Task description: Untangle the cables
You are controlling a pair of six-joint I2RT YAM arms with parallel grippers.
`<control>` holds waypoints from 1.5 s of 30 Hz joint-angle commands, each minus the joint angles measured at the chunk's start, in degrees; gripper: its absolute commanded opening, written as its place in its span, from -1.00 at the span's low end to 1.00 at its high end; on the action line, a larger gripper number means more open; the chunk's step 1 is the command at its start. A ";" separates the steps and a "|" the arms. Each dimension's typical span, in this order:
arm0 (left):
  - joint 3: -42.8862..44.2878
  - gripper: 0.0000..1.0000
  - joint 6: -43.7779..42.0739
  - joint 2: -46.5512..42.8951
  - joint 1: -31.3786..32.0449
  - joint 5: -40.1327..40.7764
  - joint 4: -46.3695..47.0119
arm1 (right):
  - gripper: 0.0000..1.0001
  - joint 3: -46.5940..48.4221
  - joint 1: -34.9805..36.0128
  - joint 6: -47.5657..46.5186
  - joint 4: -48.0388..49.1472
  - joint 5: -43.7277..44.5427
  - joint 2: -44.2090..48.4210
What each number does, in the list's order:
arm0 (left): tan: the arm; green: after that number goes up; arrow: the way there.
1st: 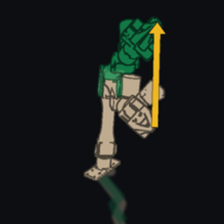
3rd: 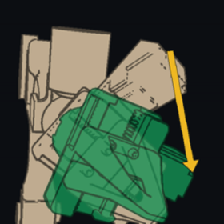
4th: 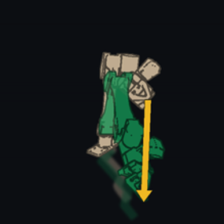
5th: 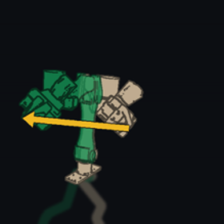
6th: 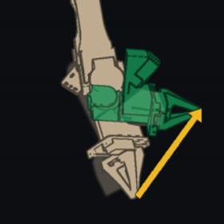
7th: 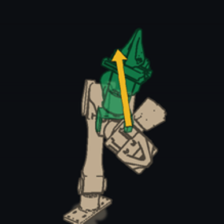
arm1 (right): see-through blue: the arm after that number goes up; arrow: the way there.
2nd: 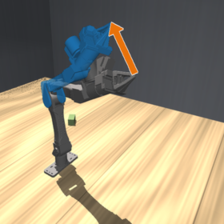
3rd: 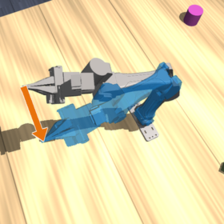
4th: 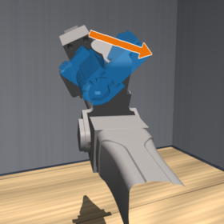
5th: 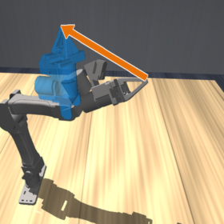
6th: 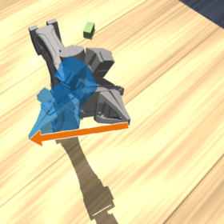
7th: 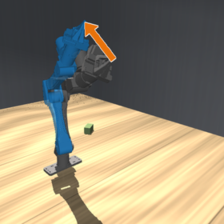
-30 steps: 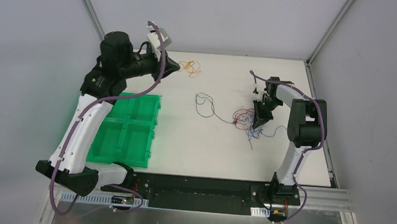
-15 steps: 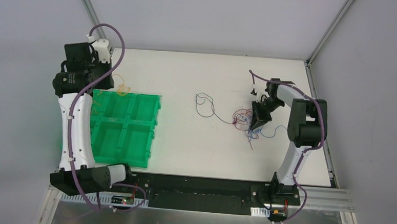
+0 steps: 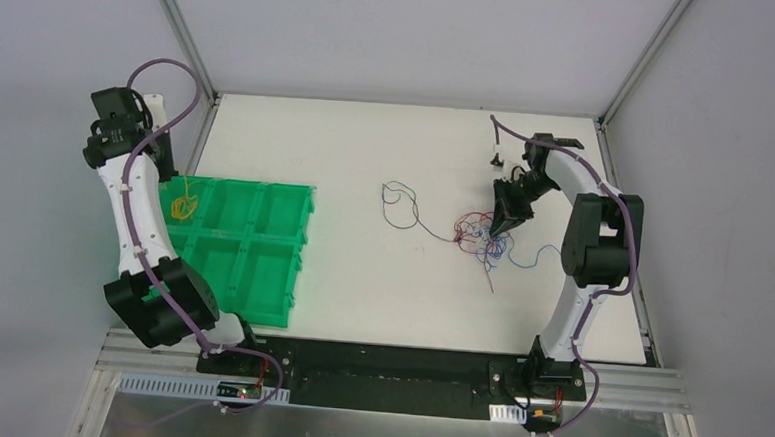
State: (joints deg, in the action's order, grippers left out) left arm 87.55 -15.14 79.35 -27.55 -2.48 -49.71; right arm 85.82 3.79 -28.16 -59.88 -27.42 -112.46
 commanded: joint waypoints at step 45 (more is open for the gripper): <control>-21.40 0.38 7.76 4.78 54.40 -45.90 40.77 | 0.20 -10.26 6.47 -1.25 2.70 -12.40 19.61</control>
State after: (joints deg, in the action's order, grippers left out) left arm 62.74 2.15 81.47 19.27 -46.37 -14.76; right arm 75.99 10.76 -28.36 -54.41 -42.15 -90.72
